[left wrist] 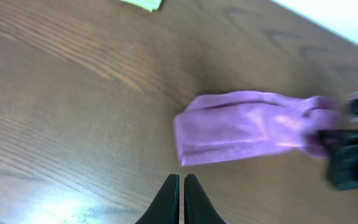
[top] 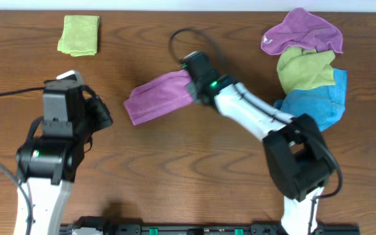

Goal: Fold the cloth

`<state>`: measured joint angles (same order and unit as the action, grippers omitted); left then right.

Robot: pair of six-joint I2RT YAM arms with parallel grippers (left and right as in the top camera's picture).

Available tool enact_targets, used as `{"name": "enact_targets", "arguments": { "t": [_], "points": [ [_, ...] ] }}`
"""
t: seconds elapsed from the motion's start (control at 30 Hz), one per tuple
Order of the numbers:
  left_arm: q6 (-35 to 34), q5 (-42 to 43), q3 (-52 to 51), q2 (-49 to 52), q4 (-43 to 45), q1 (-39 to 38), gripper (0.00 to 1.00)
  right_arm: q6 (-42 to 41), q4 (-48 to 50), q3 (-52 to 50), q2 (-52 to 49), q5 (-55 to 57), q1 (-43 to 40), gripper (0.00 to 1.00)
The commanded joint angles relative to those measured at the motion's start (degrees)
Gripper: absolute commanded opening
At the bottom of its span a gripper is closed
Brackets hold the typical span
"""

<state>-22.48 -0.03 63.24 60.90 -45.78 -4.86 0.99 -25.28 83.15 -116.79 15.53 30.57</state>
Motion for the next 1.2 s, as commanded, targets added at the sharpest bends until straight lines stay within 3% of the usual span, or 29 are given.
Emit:
{"name": "enact_targets", "arguments": {
  "t": [0.0, 0.2, 0.4, 0.5, 0.7, 1.17],
  "points": [
    [0.66, 1.29, -2.08, 5.46, 1.55, 0.28, 0.06, -3.98, -2.21, 3.04, 0.74, -3.41, -5.20, 0.01],
    [2.82, 8.96, -2.49, 20.11, 13.73, -4.11, 0.06, -6.12, -10.21, 7.28, 1.09, -10.03, -11.04, 0.01],
    [2.78, 10.62, -2.49, 32.79, 30.58, -12.39, 0.08, -6.10, -15.30, 7.76, 1.09, -11.50, -12.76, 0.01],
    [2.73, 10.60, -2.49, 38.40, 34.56, -15.43, 0.06, -6.10, -15.89, 7.76, 1.09, -11.50, -12.76, 0.01],
    [2.01, 9.46, -2.49, 42.86, 35.34, -16.37, 0.06, -6.05, -16.00, 7.76, 1.09, -11.50, -12.76, 0.01],
    [1.92, -5.01, -2.49, 43.87, 37.07, -16.17, 0.06, -6.08, -15.61, 7.76, 1.09, -11.52, -12.76, 0.01]
  ]
}}
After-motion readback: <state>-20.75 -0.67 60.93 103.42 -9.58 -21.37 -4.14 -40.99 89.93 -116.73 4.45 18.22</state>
